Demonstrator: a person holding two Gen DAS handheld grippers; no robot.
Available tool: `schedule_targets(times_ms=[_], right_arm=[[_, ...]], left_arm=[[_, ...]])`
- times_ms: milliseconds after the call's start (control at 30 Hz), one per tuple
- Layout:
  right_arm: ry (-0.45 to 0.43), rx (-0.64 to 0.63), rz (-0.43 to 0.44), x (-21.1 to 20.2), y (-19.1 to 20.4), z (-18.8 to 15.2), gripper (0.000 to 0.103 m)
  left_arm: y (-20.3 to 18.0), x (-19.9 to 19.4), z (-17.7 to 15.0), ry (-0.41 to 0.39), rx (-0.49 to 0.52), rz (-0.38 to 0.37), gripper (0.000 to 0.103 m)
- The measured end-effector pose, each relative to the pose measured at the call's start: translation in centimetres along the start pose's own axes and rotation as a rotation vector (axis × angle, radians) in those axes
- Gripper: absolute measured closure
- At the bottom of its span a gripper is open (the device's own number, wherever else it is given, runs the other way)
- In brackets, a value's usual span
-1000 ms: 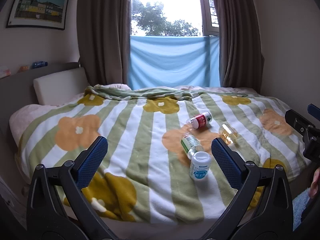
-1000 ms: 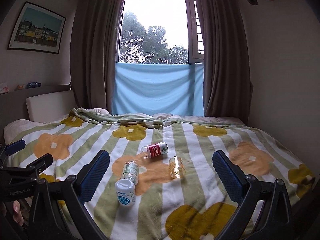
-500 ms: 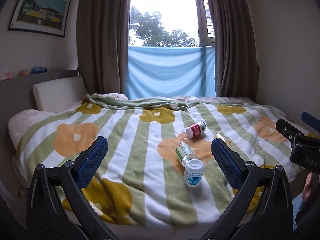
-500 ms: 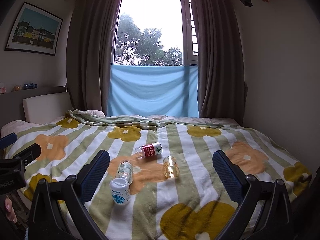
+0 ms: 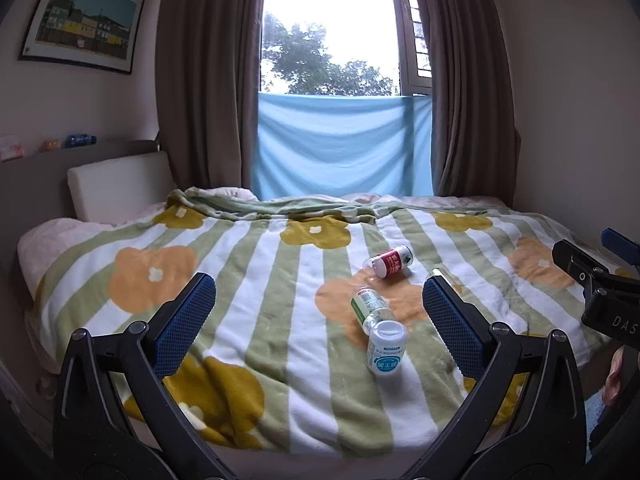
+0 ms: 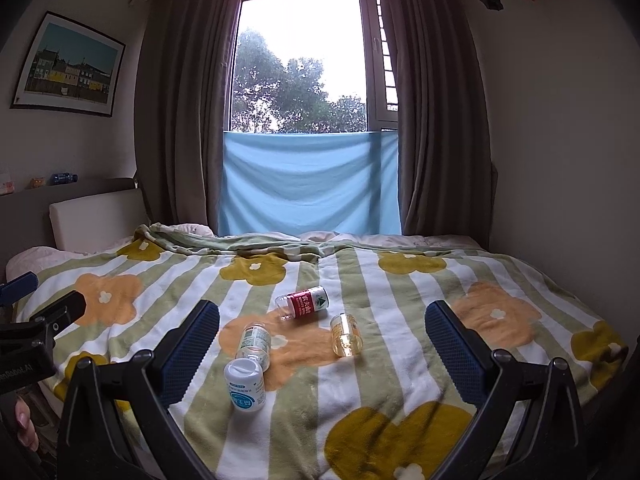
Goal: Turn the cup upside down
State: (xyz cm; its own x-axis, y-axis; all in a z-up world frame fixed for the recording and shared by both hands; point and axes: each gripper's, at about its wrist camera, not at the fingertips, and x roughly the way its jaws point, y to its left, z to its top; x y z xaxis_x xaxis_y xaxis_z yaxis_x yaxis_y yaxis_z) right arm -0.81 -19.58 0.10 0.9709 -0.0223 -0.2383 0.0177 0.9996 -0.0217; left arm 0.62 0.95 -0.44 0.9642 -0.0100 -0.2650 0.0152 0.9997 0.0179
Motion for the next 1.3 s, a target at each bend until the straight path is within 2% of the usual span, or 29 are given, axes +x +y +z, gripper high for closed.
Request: schedule_targets(times_ms=[767, 1300], right_arm=[[0.001, -0.001, 0.003, -0.3, 0.4, -0.2, 0.000], [0.005, 0.000, 0.007, -0.4, 0.7, -0.2, 0.000]], left_arm=[[-1.0, -0.7, 0.3, -0.026, 0.012, -0.030, 0.000], [-1.2, -0.3, 0.1, -0.013, 0.006, 0.003, 0.000]])
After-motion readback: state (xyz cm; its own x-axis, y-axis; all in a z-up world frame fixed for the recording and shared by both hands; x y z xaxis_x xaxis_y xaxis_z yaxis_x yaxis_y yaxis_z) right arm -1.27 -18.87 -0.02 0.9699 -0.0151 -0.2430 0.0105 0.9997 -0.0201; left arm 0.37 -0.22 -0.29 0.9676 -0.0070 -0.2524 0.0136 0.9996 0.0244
